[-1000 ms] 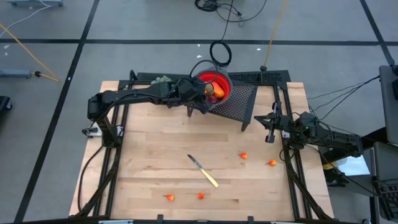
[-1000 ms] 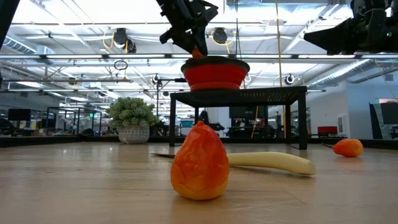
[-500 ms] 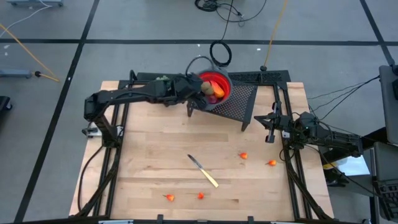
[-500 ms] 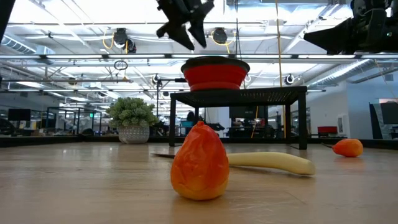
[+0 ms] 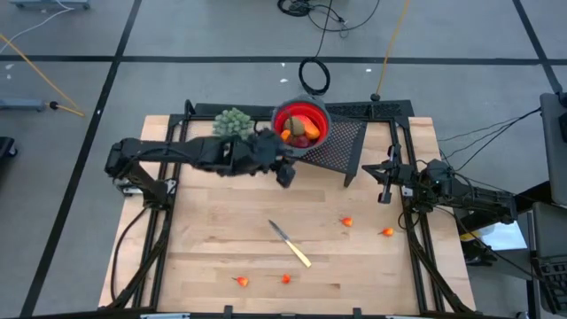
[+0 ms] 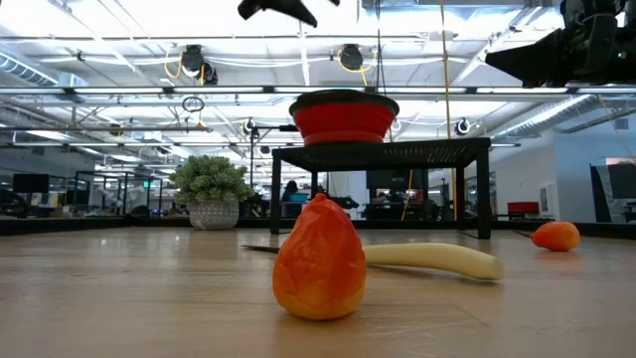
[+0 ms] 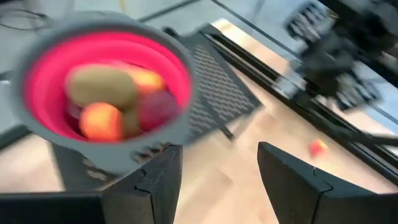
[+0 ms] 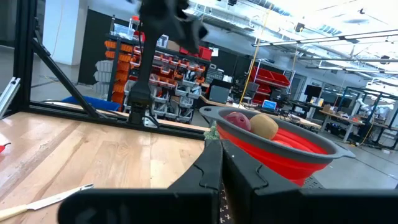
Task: Pick & Place Fruit
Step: Put the yellow pear into the red strainer bowl on the shelf
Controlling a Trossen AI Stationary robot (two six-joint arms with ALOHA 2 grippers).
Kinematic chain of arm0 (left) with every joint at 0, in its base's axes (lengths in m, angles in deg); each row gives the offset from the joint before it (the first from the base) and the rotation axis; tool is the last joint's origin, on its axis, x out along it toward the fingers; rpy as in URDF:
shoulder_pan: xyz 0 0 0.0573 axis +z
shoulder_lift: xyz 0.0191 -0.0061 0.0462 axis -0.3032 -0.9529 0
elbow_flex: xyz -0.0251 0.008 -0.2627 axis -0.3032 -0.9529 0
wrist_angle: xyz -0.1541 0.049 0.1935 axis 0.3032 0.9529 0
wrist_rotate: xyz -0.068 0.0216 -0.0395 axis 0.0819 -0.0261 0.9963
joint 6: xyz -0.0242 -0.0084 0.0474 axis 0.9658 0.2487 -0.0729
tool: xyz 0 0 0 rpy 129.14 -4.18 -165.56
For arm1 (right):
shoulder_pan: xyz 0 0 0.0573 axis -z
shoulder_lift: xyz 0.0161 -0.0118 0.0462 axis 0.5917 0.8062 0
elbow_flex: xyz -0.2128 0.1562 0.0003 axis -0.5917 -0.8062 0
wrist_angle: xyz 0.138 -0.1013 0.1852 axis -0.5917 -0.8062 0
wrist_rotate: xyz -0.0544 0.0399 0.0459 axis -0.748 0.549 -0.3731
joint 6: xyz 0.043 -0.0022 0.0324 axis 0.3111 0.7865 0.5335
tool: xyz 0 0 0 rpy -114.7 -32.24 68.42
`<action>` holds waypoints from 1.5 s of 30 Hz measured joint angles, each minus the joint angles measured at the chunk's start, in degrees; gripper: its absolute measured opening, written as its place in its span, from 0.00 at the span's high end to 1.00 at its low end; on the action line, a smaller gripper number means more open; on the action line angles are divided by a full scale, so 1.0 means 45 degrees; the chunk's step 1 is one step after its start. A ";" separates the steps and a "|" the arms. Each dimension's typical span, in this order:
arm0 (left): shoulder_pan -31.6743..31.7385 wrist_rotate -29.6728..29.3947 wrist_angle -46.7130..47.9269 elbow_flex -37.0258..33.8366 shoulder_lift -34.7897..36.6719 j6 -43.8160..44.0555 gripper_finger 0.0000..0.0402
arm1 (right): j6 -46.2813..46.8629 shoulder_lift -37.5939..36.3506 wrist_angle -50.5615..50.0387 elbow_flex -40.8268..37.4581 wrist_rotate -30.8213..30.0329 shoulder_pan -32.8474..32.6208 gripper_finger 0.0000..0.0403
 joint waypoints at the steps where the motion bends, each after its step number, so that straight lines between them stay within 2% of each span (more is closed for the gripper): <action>1: -0.0229 0.0079 0.0002 0.0000 0.0000 0.0150 0.48 | -0.0001 0.0002 0.0000 0.0001 0.0003 -0.0005 1.00; 9: -0.1456 0.0207 0.0292 0.0000 0.0000 0.2326 0.48 | 0.0002 0.0002 0.0000 -0.0001 0.0019 -0.0004 1.00; 13: -0.1806 0.0394 0.0649 0.0000 -0.0057 0.4728 0.48 | 0.0002 0.0000 -0.0007 0.0003 0.0024 -0.0002 1.00; 18: -0.2292 0.1605 0.0794 -0.0005 -0.0133 0.8055 0.48 | 0.0002 0.0000 -0.0010 0.0002 0.0024 -0.0005 1.00; 33: -0.4667 0.2286 0.1252 -0.0005 -0.1457 1.4561 0.48 | 0.0007 -0.0003 -0.0005 -0.0001 0.0024 -0.0005 1.00; 37: -0.5442 0.2405 0.1917 -0.0005 -0.1926 1.7014 0.48 | 0.0004 0.0000 -0.0005 0.0001 0.0029 -0.0004 1.00; 45: -0.7193 0.3830 0.3420 -0.0005 -0.2959 2.2637 0.48 | 0.0007 -0.0003 -0.0005 0.0001 0.0029 -0.0004 1.00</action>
